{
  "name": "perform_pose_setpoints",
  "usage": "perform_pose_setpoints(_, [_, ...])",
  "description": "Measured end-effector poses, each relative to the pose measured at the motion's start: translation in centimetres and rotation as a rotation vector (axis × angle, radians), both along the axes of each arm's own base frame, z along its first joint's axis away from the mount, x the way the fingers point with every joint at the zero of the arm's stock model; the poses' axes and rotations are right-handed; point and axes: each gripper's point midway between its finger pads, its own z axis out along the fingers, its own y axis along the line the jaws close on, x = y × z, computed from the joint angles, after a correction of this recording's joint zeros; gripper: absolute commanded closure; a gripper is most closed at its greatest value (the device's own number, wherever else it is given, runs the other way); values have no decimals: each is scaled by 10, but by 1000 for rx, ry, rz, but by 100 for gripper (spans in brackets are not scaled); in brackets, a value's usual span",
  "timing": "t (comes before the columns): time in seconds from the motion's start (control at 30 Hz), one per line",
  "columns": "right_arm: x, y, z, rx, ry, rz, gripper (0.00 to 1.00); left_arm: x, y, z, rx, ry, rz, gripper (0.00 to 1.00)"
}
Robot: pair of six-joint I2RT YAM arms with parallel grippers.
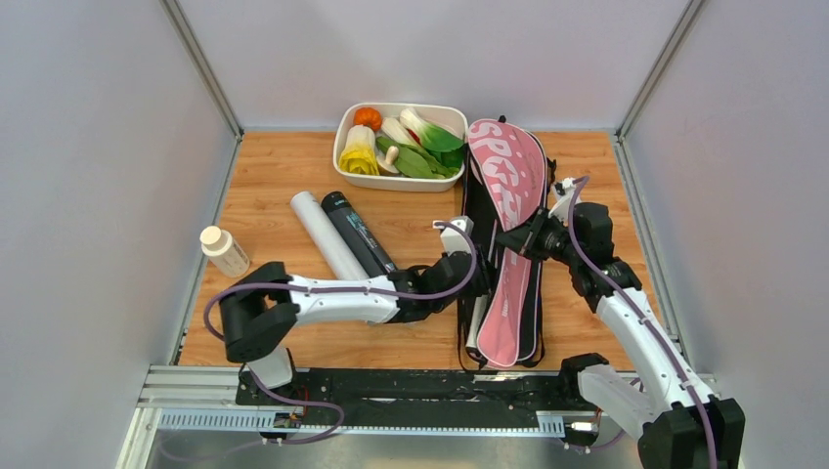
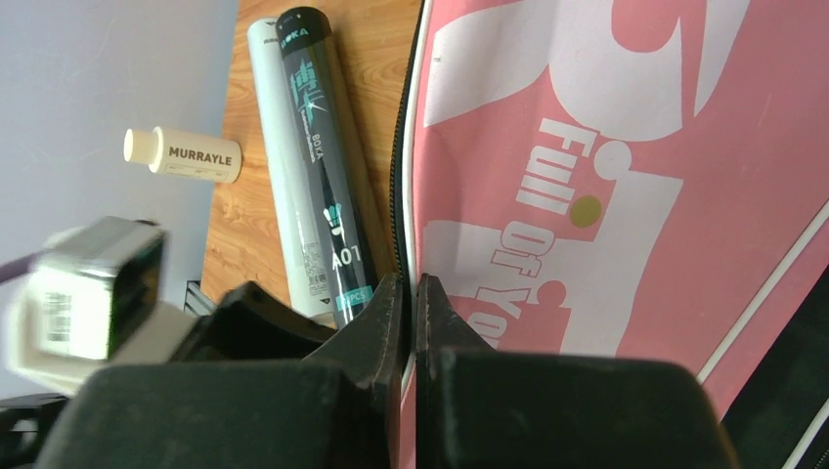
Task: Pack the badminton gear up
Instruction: Place the racket in the racket bag.
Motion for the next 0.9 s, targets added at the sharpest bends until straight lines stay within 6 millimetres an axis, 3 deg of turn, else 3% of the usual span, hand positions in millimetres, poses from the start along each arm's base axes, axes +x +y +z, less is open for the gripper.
perform_pose_setpoints(0.1, [2, -3, 6, 5, -25, -7, 100, -2, 14, 28, 9, -29, -19, 50])
perform_pose_setpoints(0.17, [3, -4, 6, 5, -28, -6, 100, -7, 22, 47, 18, -42, -45, 39])
perform_pose_setpoints(0.3, [3, -5, 6, 9, -28, 0, 100, -16, 35, 63, 59, -43, -85, 36])
perform_pose_setpoints(0.6, [1, -3, 8, 21, -32, 21, 100, -40, 63, 58, 127, 19, -209, 62])
perform_pose_setpoints(0.9, [1, -1, 13, 44, -40, 28, 100, -68, 53, 18, 112, 132, -348, 62])
